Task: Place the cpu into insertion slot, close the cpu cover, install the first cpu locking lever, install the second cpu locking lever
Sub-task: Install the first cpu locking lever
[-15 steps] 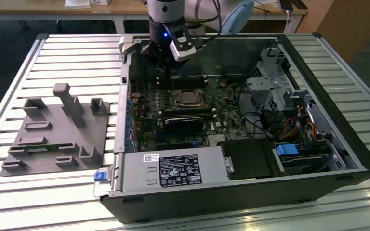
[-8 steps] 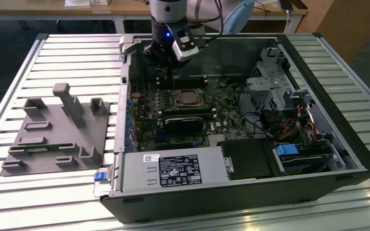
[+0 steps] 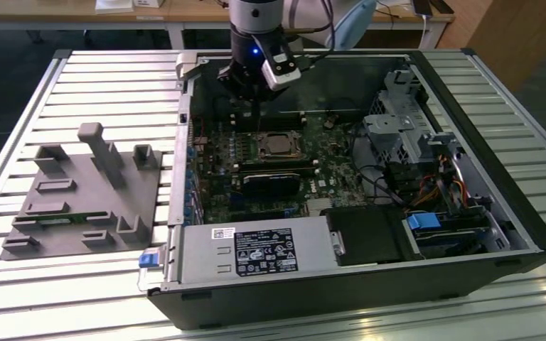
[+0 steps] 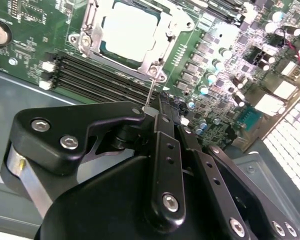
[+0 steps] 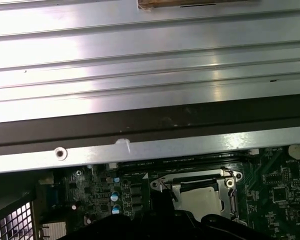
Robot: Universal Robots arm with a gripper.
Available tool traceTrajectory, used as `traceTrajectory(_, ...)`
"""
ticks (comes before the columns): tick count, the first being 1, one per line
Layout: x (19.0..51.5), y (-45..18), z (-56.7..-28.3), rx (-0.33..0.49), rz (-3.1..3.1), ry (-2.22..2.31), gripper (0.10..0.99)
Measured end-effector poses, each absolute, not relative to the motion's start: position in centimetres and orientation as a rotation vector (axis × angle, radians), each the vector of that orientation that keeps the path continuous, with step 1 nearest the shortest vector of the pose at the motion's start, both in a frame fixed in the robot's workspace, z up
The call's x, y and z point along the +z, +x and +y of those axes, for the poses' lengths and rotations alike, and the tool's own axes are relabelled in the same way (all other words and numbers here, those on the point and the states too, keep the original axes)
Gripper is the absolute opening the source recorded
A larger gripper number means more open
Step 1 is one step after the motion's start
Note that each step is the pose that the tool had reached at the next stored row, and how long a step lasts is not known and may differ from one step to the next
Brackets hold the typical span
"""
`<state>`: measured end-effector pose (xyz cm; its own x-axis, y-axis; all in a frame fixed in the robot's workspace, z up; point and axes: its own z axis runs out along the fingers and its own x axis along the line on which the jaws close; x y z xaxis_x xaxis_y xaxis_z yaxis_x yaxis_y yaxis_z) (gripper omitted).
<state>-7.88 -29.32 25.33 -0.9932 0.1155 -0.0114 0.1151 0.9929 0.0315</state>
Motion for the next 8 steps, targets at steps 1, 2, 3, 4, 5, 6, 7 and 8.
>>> traceTrajectory(1,25.32,-7.77,-29.32,0.048,3.123,0.181,0.106)
traceTrajectory(2,25.31,-7.65,-29.32,0.048,3.123,0.180,0.106)
traceTrajectory(3,25.30,-7.55,-29.32,0.048,3.123,0.180,0.106)
traceTrajectory(4,25.29,-7.45,-29.32,0.048,3.123,0.180,0.106)
traceTrajectory(5,25.28,-7.35,-29.32,0.048,3.123,0.180,0.106)
traceTrajectory(6,25.27,-7.24,-29.32,0.048,3.123,0.180,0.106)
traceTrajectory(7,25.26,-7.13,-29.32,0.048,3.123,0.180,0.106)
traceTrajectory(8,25.25,-7.00,-29.32,0.048,3.123,0.180,0.106)
